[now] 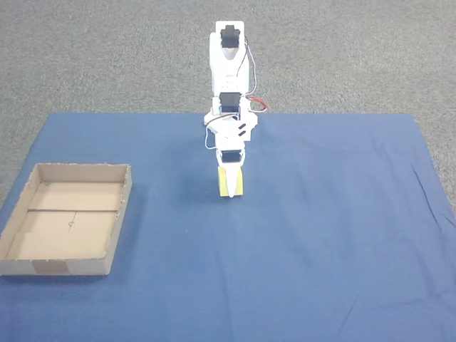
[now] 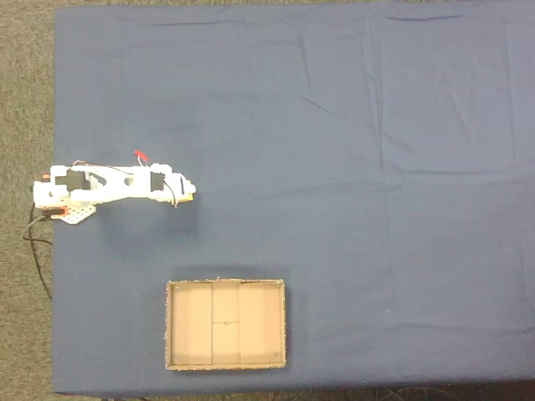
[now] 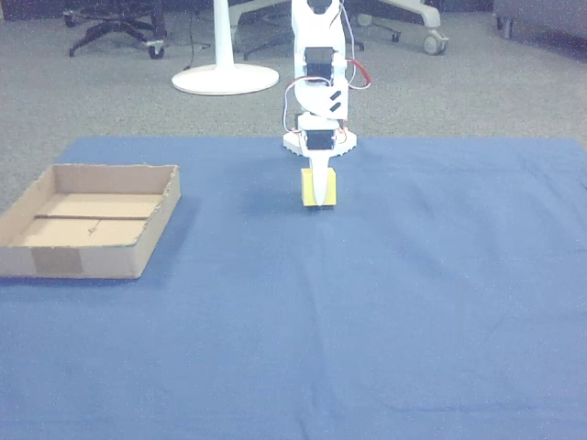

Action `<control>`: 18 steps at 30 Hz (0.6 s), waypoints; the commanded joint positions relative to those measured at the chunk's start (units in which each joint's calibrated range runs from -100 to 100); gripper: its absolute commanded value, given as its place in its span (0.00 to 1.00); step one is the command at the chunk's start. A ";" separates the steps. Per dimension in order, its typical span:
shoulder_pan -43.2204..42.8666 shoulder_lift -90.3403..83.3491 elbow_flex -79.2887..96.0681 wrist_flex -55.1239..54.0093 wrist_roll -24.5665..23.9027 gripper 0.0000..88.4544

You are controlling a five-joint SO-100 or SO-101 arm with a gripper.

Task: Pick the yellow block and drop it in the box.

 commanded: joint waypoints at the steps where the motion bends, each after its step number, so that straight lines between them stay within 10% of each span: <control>1: 1.24 -6.02 1.42 -1.77 -0.10 0.22; 10: 19.96 -31.68 -7.00 -13.01 -0.63 0.23; 18: 33.72 -10.24 -27.18 -25.08 -0.24 0.24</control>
